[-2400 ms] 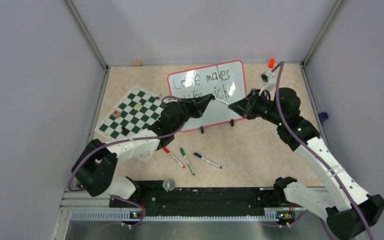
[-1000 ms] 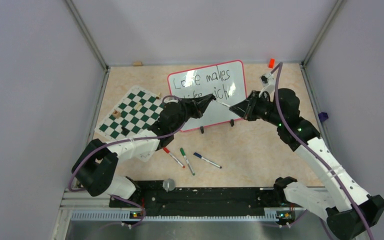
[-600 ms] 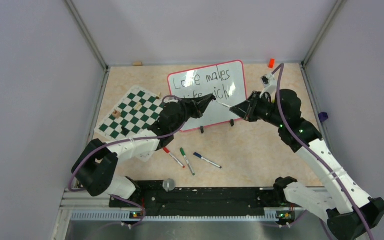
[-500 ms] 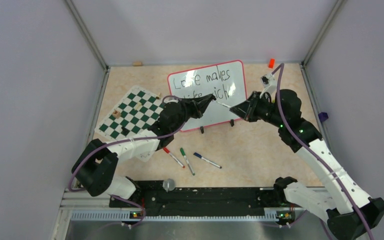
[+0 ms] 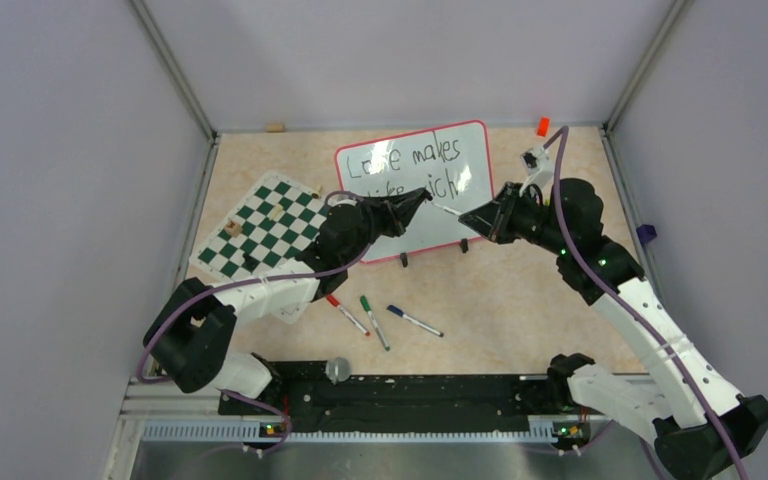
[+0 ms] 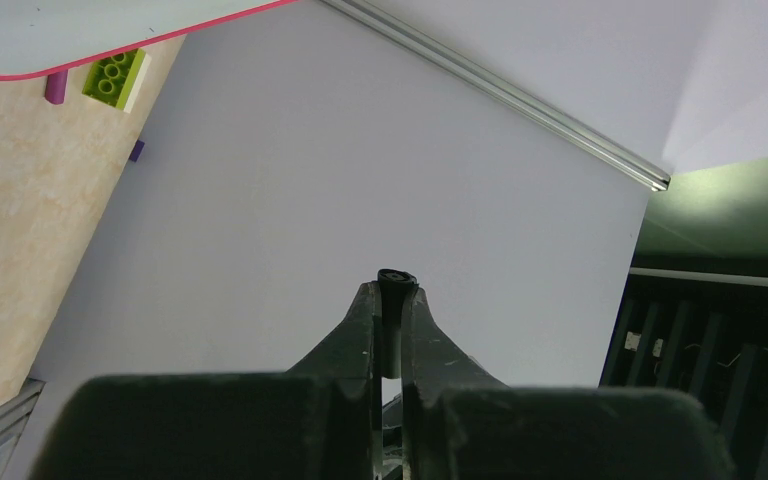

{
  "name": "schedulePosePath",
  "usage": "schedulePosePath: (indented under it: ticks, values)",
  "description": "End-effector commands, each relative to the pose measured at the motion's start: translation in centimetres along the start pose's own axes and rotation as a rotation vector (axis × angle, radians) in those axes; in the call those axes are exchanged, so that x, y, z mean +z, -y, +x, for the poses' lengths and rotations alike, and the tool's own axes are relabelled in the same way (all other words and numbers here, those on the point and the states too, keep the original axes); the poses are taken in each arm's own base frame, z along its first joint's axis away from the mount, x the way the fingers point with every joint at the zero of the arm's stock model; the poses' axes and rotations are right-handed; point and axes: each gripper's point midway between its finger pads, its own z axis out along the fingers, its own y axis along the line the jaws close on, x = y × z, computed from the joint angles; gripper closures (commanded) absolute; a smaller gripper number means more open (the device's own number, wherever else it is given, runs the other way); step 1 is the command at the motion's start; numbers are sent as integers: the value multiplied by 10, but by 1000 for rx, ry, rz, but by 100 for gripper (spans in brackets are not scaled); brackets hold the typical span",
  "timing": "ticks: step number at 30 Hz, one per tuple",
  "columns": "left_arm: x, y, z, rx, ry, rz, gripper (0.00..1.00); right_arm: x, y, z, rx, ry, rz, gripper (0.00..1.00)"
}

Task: Write a sentence on the whiteboard
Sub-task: Insert the whiteboard marker without the cap into the pen cap.

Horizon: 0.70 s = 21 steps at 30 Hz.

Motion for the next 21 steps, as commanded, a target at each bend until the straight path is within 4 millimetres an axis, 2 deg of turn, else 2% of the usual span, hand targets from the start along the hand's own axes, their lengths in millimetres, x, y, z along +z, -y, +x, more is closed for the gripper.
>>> schedulePosePath:
  ticks: [1, 21]
  values:
    - [-2, 14, 6, 5, -22, 49, 100, -8, -19, -27, -51, 90, -58, 100]
    - [-5, 12, 5, -6, -25, 48, 100, 1, -16, -29, -50, 92, -55, 100]
